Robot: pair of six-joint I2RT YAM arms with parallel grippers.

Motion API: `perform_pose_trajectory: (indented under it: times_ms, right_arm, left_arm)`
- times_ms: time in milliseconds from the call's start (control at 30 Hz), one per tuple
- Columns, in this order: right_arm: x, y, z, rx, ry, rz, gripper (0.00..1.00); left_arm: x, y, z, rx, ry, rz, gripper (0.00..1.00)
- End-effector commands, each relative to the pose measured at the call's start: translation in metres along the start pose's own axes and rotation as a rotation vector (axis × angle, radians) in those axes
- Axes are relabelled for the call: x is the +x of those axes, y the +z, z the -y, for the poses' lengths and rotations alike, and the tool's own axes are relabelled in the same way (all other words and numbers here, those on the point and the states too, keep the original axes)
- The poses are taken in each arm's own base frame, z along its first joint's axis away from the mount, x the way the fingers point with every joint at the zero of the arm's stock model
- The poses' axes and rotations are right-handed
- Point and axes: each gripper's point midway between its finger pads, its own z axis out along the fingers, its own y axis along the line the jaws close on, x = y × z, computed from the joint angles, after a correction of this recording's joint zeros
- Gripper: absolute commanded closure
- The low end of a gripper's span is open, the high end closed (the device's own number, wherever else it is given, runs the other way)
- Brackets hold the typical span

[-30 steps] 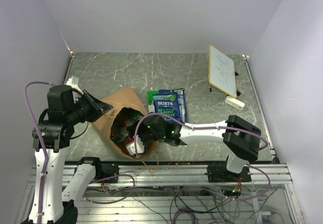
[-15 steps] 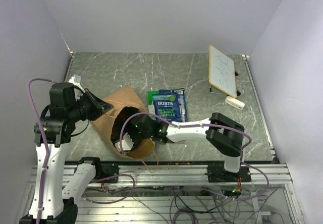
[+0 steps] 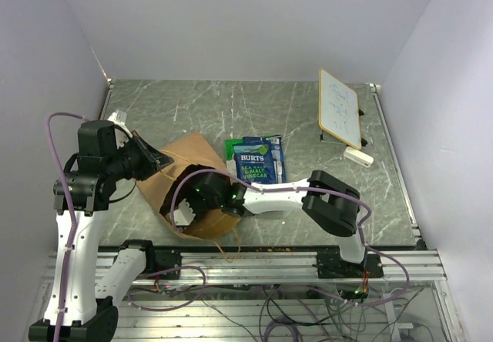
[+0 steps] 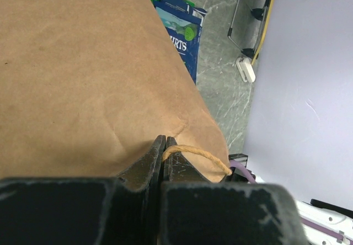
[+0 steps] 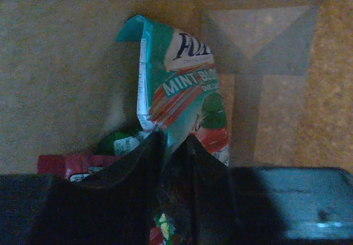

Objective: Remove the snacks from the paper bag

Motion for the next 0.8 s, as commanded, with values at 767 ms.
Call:
perform_pose_trajectory:
  times_ms: [767]
  right_arm:
    - [-0.028, -0.102, 0.064, 0.196, 0.277, 0.038, 1.00]
  left_arm:
    - [-0.018, -0.011, 0.011, 0.033, 0.028, 0.112, 0.93]
